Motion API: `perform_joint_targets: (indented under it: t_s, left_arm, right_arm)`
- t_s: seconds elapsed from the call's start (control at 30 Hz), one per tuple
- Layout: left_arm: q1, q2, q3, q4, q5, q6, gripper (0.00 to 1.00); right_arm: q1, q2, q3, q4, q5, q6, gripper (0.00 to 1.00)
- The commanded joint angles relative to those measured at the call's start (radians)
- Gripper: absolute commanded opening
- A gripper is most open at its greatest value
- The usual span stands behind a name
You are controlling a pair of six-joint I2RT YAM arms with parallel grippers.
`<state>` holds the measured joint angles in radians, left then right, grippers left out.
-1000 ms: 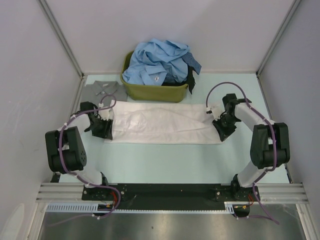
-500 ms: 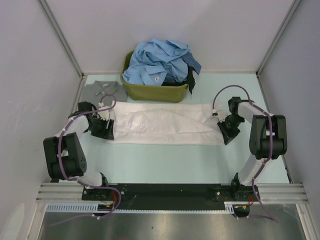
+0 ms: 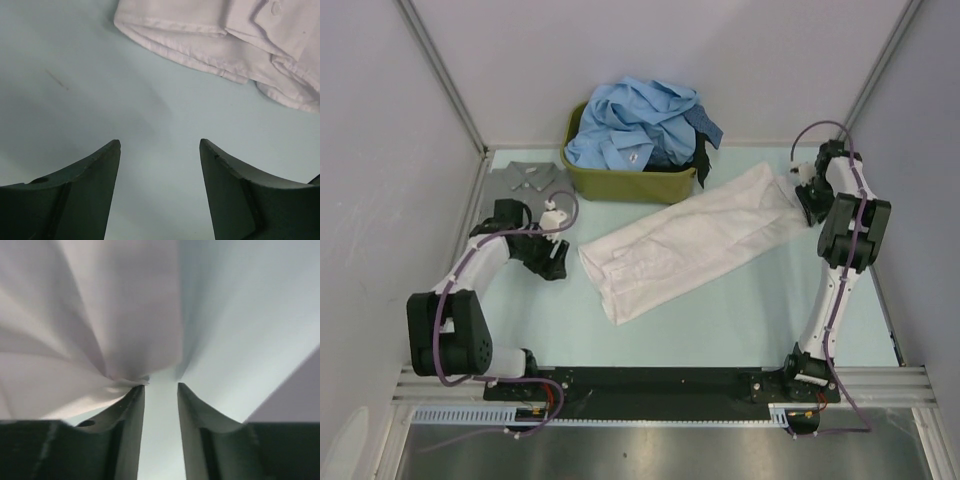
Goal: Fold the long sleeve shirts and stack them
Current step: Fold the shirt
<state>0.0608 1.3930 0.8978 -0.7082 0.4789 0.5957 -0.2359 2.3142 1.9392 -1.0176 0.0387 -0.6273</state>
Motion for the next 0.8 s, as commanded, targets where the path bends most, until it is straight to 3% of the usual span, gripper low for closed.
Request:
perform_joint_targets:
  t_s: [0.0, 0.3, 0.43, 0.6, 0.77]
  left_arm:
    - [-0.088, -0.02, 0.032, 0.055, 0.063, 0.036, 0.71]
    - [-0.18, 0.196, 0.142, 0.199, 0.013, -0.073, 0.71]
    - [-0.185, 0.3, 0.208, 0.19, 0.052, -0.12, 0.7]
    - [-0.19, 0.36, 0.234, 0.211, 0.046, -0.143, 0.69]
    - [-0.197, 0.428, 0.245, 0.214, 0.001, -0.168, 0.59]
  right_arm:
    - [-0.005, 0.064, 0.267, -0.048, 0.015, 0.021, 0.42]
    - [0.001, -0.195, -0.061, -0.068, -0.245, 0.205, 0.45]
    - [-0.011, -0.228, -0.187, -0.047, -0.374, 0.349, 0.48]
    - [-0.034, -0.245, -0.287, 0.068, -0.433, 0.403, 0.5]
    - [-0.043, -0.161, -0.287, 0.172, -0.422, 0.451, 0.45]
